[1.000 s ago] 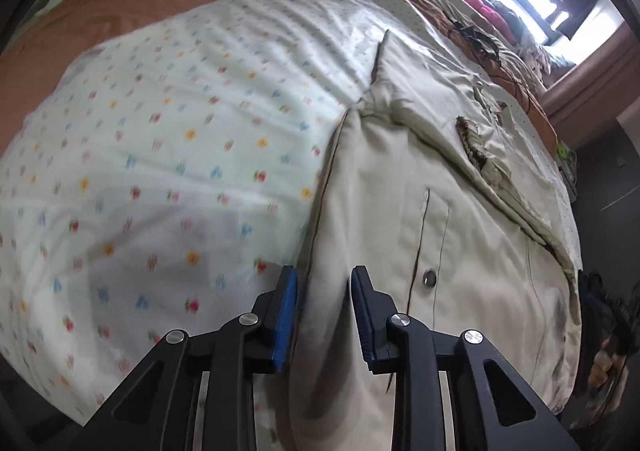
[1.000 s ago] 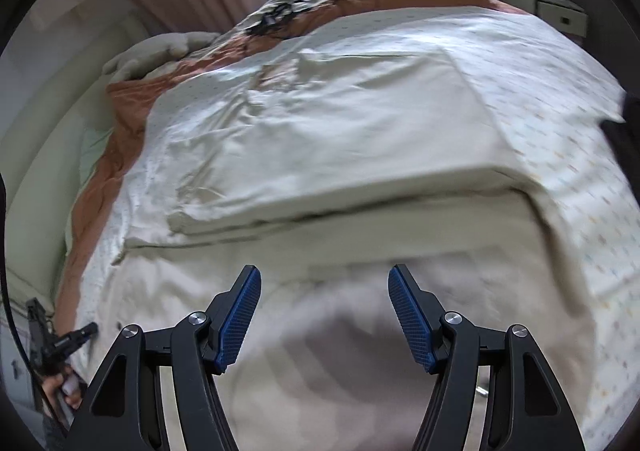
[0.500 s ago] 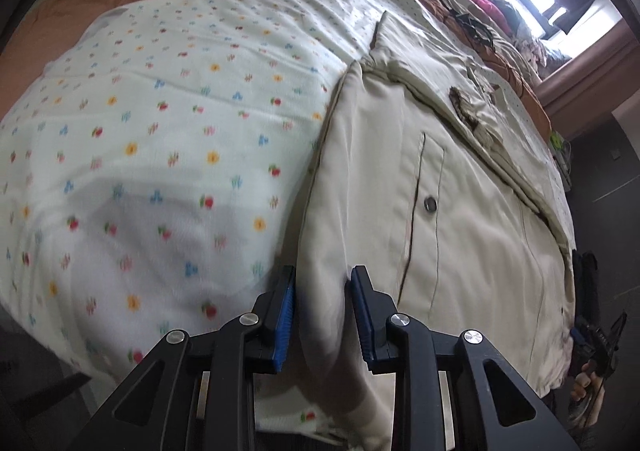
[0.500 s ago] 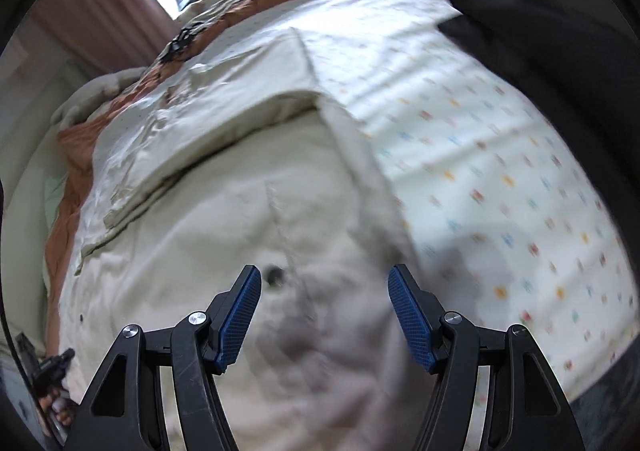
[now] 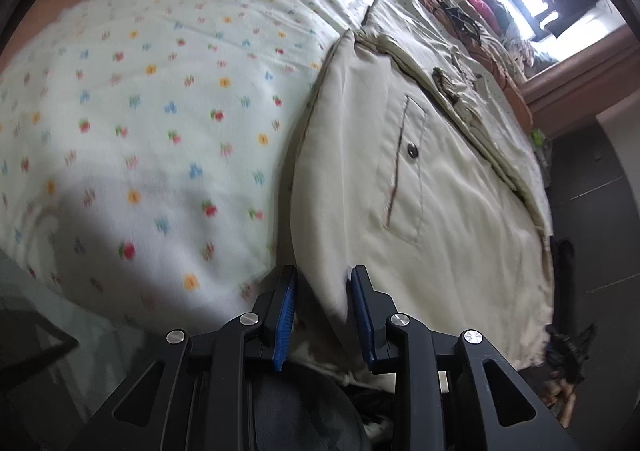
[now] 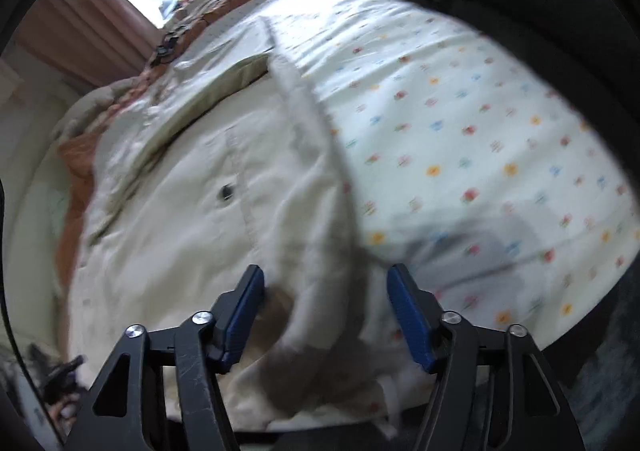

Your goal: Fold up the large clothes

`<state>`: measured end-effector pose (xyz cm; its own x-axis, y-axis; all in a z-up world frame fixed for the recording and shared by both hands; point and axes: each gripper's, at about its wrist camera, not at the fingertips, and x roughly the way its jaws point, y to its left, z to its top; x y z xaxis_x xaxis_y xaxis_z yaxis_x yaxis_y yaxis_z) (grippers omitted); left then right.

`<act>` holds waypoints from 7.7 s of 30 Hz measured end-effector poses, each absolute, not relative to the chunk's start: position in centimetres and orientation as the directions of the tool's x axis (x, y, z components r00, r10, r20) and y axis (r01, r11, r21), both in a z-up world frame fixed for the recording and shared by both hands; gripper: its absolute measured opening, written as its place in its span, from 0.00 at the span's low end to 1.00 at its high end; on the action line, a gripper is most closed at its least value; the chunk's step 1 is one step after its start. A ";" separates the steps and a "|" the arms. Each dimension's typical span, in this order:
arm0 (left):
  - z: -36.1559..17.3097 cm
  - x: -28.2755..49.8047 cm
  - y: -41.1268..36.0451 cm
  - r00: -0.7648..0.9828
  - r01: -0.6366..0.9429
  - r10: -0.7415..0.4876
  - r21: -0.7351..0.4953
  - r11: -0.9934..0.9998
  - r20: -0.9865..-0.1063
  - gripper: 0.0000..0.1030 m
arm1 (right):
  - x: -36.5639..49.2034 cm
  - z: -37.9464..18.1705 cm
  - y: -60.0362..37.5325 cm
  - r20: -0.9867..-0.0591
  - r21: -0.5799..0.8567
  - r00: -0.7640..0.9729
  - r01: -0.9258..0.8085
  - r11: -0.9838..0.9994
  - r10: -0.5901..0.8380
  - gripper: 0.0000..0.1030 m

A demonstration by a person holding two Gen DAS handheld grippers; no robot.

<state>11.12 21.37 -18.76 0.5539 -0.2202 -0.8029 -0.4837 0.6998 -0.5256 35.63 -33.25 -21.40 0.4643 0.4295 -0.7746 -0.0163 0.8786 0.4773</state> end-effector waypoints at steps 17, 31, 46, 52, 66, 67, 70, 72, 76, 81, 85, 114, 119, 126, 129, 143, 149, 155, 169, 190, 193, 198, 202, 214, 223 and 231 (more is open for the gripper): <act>-18.6 10.0 20.2 0.621 -0.468 -0.252 -0.609 0.640 -0.742 0.10 | 32.7 -22.6 -31.3 -0.660 0.672 0.438 -0.020 0.740 0.610 0.15; -8.7 4.7 18.8 0.787 -0.354 -0.172 -0.661 0.662 -0.593 0.07 | 28.8 -13.2 -32.4 -0.492 0.690 0.584 -0.190 0.698 0.645 0.11; -1.1 -5.7 17.4 0.890 -0.251 -0.122 -0.698 0.671 -0.438 0.06 | 17.9 -5.6 -34.4 -0.356 0.674 0.636 -0.332 0.659 0.685 0.10; -0.4 -9.0 17.0 0.915 -0.222 -0.115 -0.721 0.656 -0.387 0.06 | 14.7 -4.5 -34.8 -0.312 0.672 0.641 -0.373 0.640 0.701 0.10; 1.9 -8.7 17.9 0.935 -0.194 -0.100 -0.726 0.660 -0.341 0.04 | 14.2 -2.4 -35.0 -0.283 0.657 0.658 -0.397 0.641 0.698 0.10; 2.5 -7.9 18.0 0.935 -0.191 -0.099 -0.720 0.667 -0.340 0.04 | 14.7 -2.1 -34.9 -0.291 0.650 0.663 -0.392 0.651 0.690 0.10; 4.0 -5.6 18.3 0.938 -0.188 -0.089 -0.707 0.681 -0.335 0.04 | 16.7 -1.2 -34.6 -0.293 0.645 0.666 -0.392 0.657 0.686 0.10; 5.1 -3.8 18.5 0.942 -0.181 -0.080 -0.692 0.699 -0.327 0.04 | 17.9 -0.5 -34.3 -0.291 0.639 0.674 -0.391 0.662 0.679 0.10; 6.8 0.0 19.1 0.943 -0.178 -0.073 -0.675 0.716 -0.326 0.04 | 21.3 1.0 -33.5 -0.274 0.635 0.689 -0.395 0.664 0.671 0.10; 8.3 5.6 20.1 0.935 -0.199 -0.053 -0.643 0.740 -0.350 0.04 | 26.3 2.3 -32.2 -0.291 0.621 0.691 -0.390 0.680 0.662 0.10; 9.0 10.1 21.3 0.926 -0.220 -0.042 -0.627 0.747 -0.375 0.04 | 30.5 3.1 -30.9 -0.313 0.603 0.687 -0.390 0.696 0.656 0.10; -2.6 36.8 27.6 0.755 -0.418 -0.051 -0.540 0.730 -0.654 0.05 | 54.6 -7.6 -24.4 -0.570 0.598 0.595 -0.173 0.783 0.567 0.11; -6.3 40.1 28.9 0.716 -0.460 -0.052 -0.526 0.716 -0.696 0.05 | 57.7 -10.5 -23.0 -0.618 0.576 0.566 -0.146 0.804 0.546 0.11; -10.8 43.9 29.9 0.677 -0.474 -0.113 -0.548 0.688 -0.727 0.42 | 61.2 -14.0 -21.5 -0.687 0.533 0.535 -0.089 0.842 0.491 0.56; -10.8 43.7 29.5 0.701 -0.450 -0.110 -0.557 0.698 -0.704 0.65 | 61.3 -13.9 -21.5 -0.684 0.520 0.562 -0.071 0.851 0.464 0.76; -13.3 44.2 21.3 0.537 -0.307 -0.134 -0.341 0.888 -0.833 0.66 | 57.4 -12.2 -10.3 -0.734 0.388 0.438 -0.358 0.849 0.520 0.72; -16.6 44.7 19.2 0.427 -0.289 -0.110 -0.251 0.924 -0.897 0.66 | 56.8 -15.3 -5.0 -0.805 0.368 0.314 -0.402 0.839 0.503 0.72; -18.4 45.1 17.8 0.382 -0.249 -0.022 -0.126 0.960 -0.924 0.46 | 55.8 -19.3 -1.6 -0.891 0.267 0.230 -0.430 0.862 0.391 0.68; -11.4 46.0 19.8 0.553 -0.277 0.040 -0.138 0.951 -0.832 0.00 | 56.6 -12.8 -4.0 -0.784 0.258 0.426 -0.439 0.861 0.452 0.05; -18.7 50.3 20.6 0.427 -0.286 0.005 -0.131 0.949 -0.904 0.02 | 61.2 -20.1 -1.9 -0.857 0.252 0.364 -0.321 0.913 0.365 0.09; -17.6 49.3 21.1 0.420 -0.307 -0.047 -0.191 0.933 -0.906 0.15 | 60.7 -19.0 -1.9 -0.867 0.257 0.344 -0.309 0.916 0.360 0.38; -14.2 44.9 22.0 0.524 -0.334 -0.040 -0.248 0.909 -0.851 0.72 | 57.3 -15.6 -3.1 -0.827 0.269 0.401 -0.331 0.904 0.393 0.51; -12.9 40.8 22.8 0.549 -0.351 -0.047 -0.281 0.893 -0.834 0.72 | 54.2 -14.2 -4.0 -0.808 0.296 0.409 -0.340 0.893 0.424 0.51; -13.0 30.0 27.6 0.569 -0.461 -0.039 -0.358 0.812 -0.821 0.72 | 45.5 -13.0 -3.7 -0.787 0.327 0.408 -0.361 0.873 0.463 0.51; -14.3 23.0 30.3 0.583 -0.516 -0.047 -0.414 0.750 -0.811 0.72 | 40.3 -13.6 -2.5 -0.782 0.342 0.399 -0.368 0.865 0.479 0.48; -17.0 19.7 30.6 0.591 -0.520 -0.153 -0.519 0.678 -0.792 0.71 | 36.9 -14.8 -1.7 -0.788 0.356 0.365 -0.386 0.851 0.496 0.41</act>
